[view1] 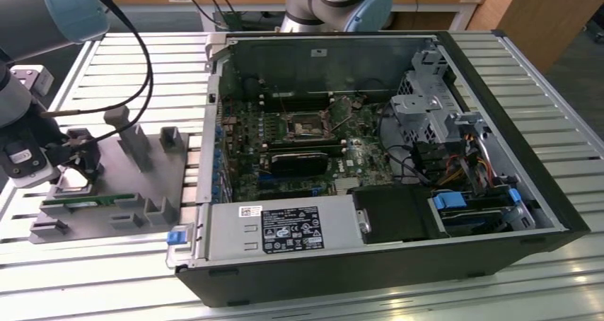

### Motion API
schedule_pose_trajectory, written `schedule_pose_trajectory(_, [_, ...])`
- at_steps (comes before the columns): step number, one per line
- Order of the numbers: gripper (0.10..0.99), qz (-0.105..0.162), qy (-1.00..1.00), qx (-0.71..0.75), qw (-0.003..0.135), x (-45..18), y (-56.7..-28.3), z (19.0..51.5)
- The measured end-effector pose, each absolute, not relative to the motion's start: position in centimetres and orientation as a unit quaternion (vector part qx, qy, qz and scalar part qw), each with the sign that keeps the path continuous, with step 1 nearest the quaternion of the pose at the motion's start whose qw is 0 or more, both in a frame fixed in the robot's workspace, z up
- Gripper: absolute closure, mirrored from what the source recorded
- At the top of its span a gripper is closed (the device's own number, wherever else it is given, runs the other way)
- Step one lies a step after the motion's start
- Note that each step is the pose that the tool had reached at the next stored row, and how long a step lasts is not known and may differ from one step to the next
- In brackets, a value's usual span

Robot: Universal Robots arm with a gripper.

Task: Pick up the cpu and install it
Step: 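Pick up the cpu and move it towards the insertion slot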

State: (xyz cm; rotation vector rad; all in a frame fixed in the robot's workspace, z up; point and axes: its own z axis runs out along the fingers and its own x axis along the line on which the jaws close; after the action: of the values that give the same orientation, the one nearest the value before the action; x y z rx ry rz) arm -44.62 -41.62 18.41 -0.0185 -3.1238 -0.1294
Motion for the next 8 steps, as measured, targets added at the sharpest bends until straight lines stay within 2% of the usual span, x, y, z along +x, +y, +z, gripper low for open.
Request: schedule_pose_trajectory(8, [0.463,-0.041,-0.999,-0.006,0.004,-44.93,-41.63,18.41])
